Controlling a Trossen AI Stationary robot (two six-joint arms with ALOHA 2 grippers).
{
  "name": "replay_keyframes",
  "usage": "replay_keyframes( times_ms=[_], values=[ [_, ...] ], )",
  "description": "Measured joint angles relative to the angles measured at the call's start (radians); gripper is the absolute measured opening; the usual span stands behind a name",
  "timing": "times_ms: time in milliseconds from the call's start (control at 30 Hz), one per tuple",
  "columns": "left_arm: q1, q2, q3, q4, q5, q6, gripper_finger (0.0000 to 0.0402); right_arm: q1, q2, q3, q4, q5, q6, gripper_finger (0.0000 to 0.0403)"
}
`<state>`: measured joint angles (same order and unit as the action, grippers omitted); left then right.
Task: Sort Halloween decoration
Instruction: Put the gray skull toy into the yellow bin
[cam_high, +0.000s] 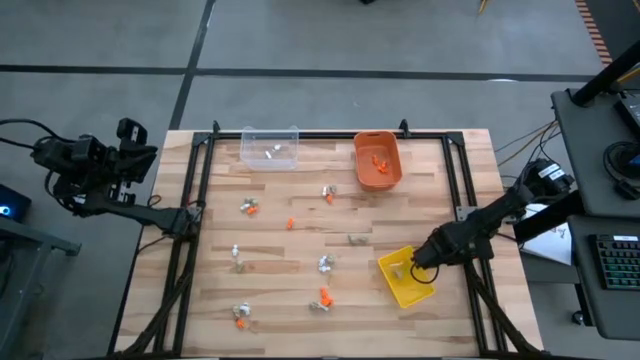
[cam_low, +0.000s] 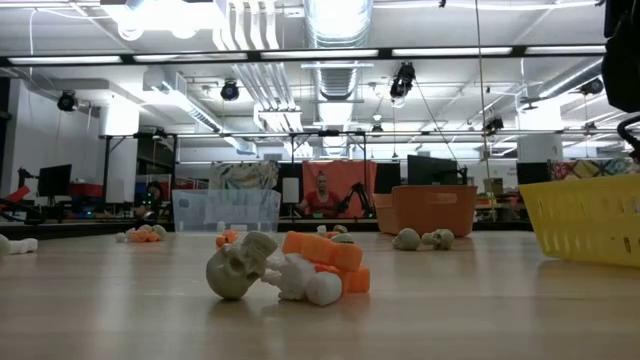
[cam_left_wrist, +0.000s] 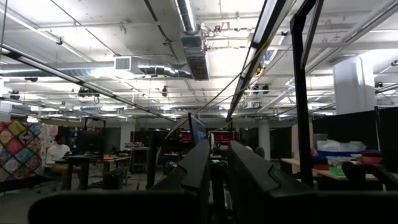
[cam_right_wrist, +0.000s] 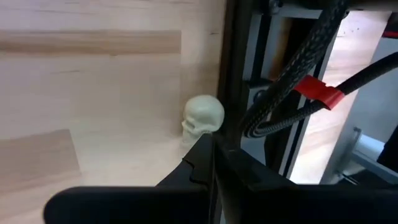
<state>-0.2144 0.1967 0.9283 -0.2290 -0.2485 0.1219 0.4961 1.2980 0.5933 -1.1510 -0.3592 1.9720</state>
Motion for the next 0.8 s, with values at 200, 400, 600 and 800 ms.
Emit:
replay_keyframes(
  times_ms=[200,400,600,800],
  values=[
    [0.000,0.000,0.000,-0.001,0.001,0.002,0.0040,0.000,0.006,-0.022,0.037,0.021,0.042,0.0008],
    [0.000,0.000,0.000,-0.004,0.031,0.000,0.0040,0.002,0.024,-0.050,0.099,0.035,0.068,0.0009],
    [0.000,0.000,0.000,0.001,0.031,0.010,0.0040,0.005,-0.015,-0.038,0.076,0.151,0.162,0.0009],
    [0.000,0.000,0.000,0.011,0.031,0.017,0.0040,0.008,-0.087,0.007,0.023,0.183,0.173,0.0009]
  ],
)
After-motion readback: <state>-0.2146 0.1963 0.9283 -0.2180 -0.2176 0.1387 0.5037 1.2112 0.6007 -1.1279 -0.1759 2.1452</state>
